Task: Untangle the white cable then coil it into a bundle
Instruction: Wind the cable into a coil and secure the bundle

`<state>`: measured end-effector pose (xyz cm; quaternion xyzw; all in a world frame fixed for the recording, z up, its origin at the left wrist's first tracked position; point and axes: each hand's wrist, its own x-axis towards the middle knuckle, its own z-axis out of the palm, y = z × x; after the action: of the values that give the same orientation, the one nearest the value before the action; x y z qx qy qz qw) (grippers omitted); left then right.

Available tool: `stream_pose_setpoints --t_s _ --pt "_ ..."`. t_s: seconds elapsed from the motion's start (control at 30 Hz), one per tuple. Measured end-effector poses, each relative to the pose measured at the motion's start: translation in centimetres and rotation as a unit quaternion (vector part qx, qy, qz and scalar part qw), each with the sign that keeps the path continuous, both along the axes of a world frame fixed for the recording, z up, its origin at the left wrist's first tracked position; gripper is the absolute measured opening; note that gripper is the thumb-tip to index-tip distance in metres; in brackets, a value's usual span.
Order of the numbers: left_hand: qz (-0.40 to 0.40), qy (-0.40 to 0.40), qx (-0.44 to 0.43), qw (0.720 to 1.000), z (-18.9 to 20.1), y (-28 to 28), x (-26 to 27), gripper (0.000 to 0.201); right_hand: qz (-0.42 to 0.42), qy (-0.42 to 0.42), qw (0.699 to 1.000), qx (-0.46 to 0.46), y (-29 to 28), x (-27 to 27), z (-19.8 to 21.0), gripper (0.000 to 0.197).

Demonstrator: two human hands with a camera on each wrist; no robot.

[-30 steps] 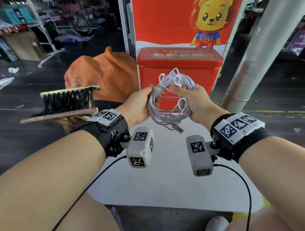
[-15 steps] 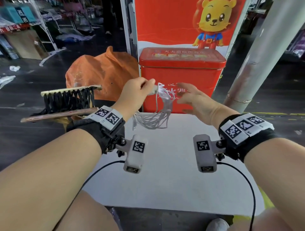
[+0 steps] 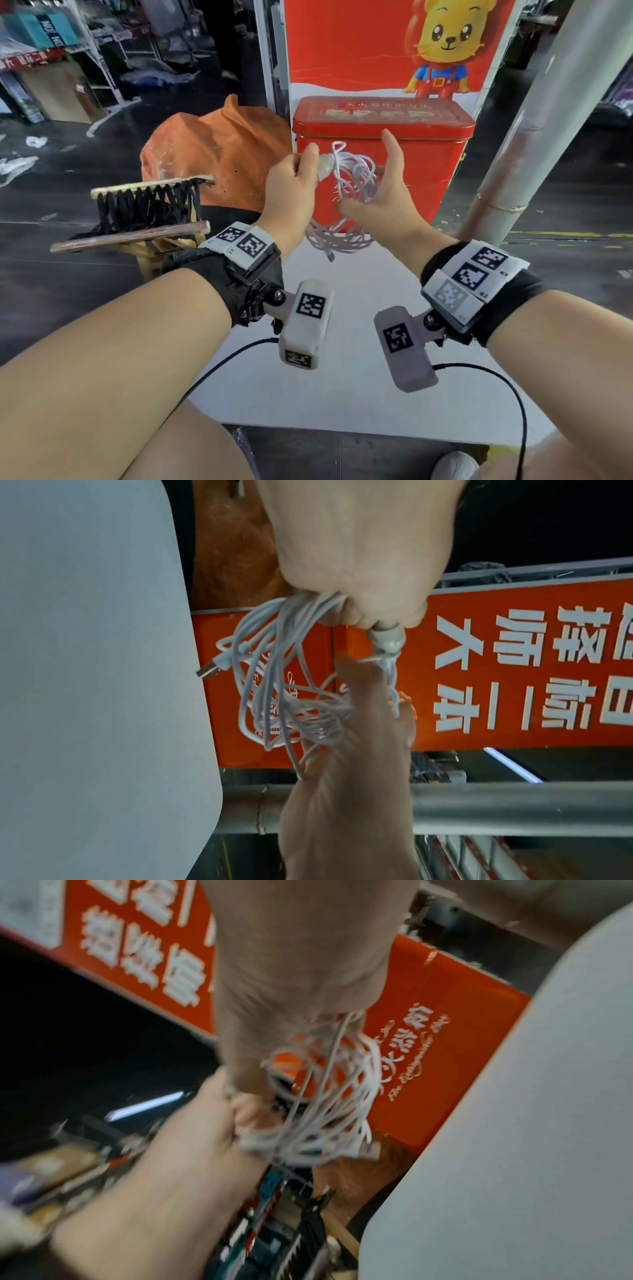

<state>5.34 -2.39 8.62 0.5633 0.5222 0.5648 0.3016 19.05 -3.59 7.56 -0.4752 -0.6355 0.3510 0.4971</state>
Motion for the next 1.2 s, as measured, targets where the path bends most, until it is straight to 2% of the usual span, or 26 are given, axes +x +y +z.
stream_pose_setpoints --t_s 0.1,0.17,0.2,0.3,0.33,0.4,0.5,0.6,0.67,0.73,0.87,0.93,1.0,1.1,1.17,1.2 --pt "-0.052 -0.036 -0.005 0.998 0.3 -0.7 1.0 0.032 -0.083 -0.074 0.994 0.020 0.2 -0.4 -0.5 0.116" --pt "-0.087 -0.047 -0.010 0.995 0.8 -1.3 1.7 0.032 -0.136 -0.085 0.987 -0.004 0.5 0.1 -0.4 0.105" --pt "-0.101 -0.043 -0.009 0.994 1.0 -1.4 1.7 0.032 -0.154 -0.095 0.983 -0.022 0.8 0.6 -0.4 0.091" --pt "-0.097 -0.040 -0.032 0.994 1.1 -0.7 0.1 0.034 -0.144 -0.186 0.971 -0.050 1.3 2.2 0.1 0.022" --pt "-0.087 -0.050 -0.044 0.994 1.0 -0.2 -0.6 0.034 -0.136 -0.196 0.969 -0.060 1.5 2.6 0.1 0.017" --pt "-0.057 -0.066 -0.066 0.994 0.5 0.6 -1.6 0.033 -0.099 -0.156 0.979 -0.084 1.5 3.0 -0.1 0.024" --pt "-0.020 -0.094 -0.104 0.990 -0.3 1.5 -1.7 0.031 -0.025 -0.005 0.992 -0.123 1.1 3.2 0.0 0.022" --pt "-0.032 -0.069 -0.120 0.990 -1.2 2.2 -1.5 0.036 0.062 0.162 0.970 -0.169 0.5 3.3 -0.2 0.012" --pt "-0.037 -0.020 -0.124 0.991 -1.8 2.6 -1.4 0.038 0.085 0.194 0.960 -0.185 0.5 3.5 -0.6 0.009" --pt "-0.042 -0.005 -0.116 0.992 -2.6 3.1 -1.0 0.036 0.066 0.193 0.959 -0.196 1.1 3.8 -1.3 0.007" --pt "-0.060 -0.019 -0.138 0.988 -6.3 3.6 0.2 0.039 -0.026 0.093 0.965 -0.245 3.4 4.6 -4.0 0.027" --pt "-0.069 0.013 -0.164 0.984 -9.3 4.0 0.2 0.039 -0.070 0.036 0.959 -0.273 4.4 4.5 -6.2 0.032" --pt "-0.076 0.071 -0.200 0.974 -12.1 4.6 -0.1 0.039 -0.088 -0.050 0.953 -0.285 5.5 4.2 -9.2 0.032" --pt "-0.085 0.190 -0.251 0.945 -15.2 5.4 0.0 0.040 -0.076 -0.150 0.940 -0.296 6.8 4.0 -13.8 0.032" --pt "-0.066 0.247 -0.259 0.931 -16.5 6.3 0.3 0.042 -0.080 -0.221 0.928 -0.289 7.6 4.0 -15.7 0.029" --pt "-0.044 0.304 -0.258 0.916 -17.3 6.9 0.4 0.045 -0.089 -0.258 0.921 -0.278 8.0 4.0 -16.2 0.028"
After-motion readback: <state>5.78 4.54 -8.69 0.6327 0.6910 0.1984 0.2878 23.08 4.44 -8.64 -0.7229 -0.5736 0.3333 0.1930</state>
